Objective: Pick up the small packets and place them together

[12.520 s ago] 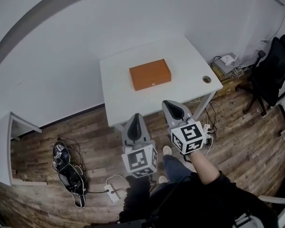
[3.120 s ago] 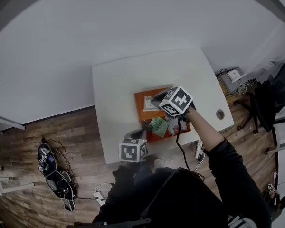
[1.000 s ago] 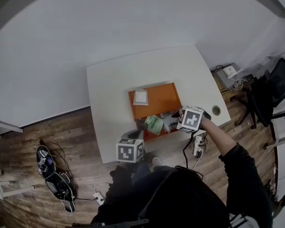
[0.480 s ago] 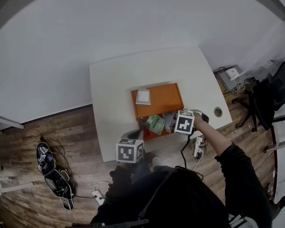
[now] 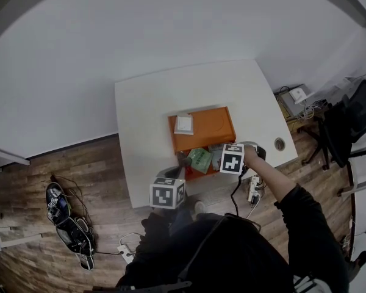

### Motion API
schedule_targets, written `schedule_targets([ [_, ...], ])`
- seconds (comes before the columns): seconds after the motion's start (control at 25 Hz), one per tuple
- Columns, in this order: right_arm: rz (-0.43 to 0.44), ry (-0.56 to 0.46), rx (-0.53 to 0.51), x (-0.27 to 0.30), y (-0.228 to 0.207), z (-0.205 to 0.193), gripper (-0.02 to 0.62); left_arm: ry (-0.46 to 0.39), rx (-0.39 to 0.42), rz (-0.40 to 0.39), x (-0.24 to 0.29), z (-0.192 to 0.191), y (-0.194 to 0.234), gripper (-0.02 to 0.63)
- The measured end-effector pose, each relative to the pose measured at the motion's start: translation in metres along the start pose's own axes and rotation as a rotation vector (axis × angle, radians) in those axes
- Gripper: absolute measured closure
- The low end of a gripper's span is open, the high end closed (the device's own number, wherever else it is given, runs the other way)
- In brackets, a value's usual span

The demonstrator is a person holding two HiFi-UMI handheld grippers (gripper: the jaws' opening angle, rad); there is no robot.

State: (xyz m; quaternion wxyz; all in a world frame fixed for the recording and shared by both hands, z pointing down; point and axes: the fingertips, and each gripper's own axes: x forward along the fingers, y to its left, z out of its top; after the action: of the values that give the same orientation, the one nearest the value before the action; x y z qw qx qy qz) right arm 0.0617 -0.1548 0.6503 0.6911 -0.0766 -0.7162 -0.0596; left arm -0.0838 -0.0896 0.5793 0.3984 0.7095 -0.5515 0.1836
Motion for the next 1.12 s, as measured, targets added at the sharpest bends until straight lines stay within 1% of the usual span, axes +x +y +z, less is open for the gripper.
schedule_targets([
  [0.16, -0.001, -0.03, 0.018, -0.006, 0.0, -0.001, 0.569, 0.004, 0.003, -0.003, 0.001, -0.001, -0.001, 0.607],
  [0.36, 0.006, -0.08, 0.038, -0.024, 0.001, -0.001, 0.574, 0.0, -0.001, -0.003, 0.002, 0.0, -0.001, 0.607],
  [0.56, 0.009, -0.14, 0.044, -0.055, -0.001, 0.002, 0.574, -0.001, 0.005, -0.001, 0.002, 0.001, -0.002, 0.607],
  [0.68, -0.038, -0.2, 0.055, -0.078, -0.016, 0.008, 0.574, 0.001, 0.009, -0.005, 0.004, 0.002, -0.004, 0.607],
  [0.84, -0.129, -0.294, 0.074, -0.11, -0.046, 0.029, 0.572, 0.002, 0.015, -0.008, 0.002, 0.002, -0.004, 0.607],
  [1.0, -0.196, -0.323, 0.067, -0.12, -0.08, 0.049, 0.571, 0.001, 0.024, -0.009, 0.002, 0.005, -0.005, 0.607],
  [1.12, -0.205, -0.324, 0.068, -0.117, -0.099, 0.065, 0.571, -0.002, 0.027, -0.009, 0.001, 0.008, -0.004, 0.607],
])
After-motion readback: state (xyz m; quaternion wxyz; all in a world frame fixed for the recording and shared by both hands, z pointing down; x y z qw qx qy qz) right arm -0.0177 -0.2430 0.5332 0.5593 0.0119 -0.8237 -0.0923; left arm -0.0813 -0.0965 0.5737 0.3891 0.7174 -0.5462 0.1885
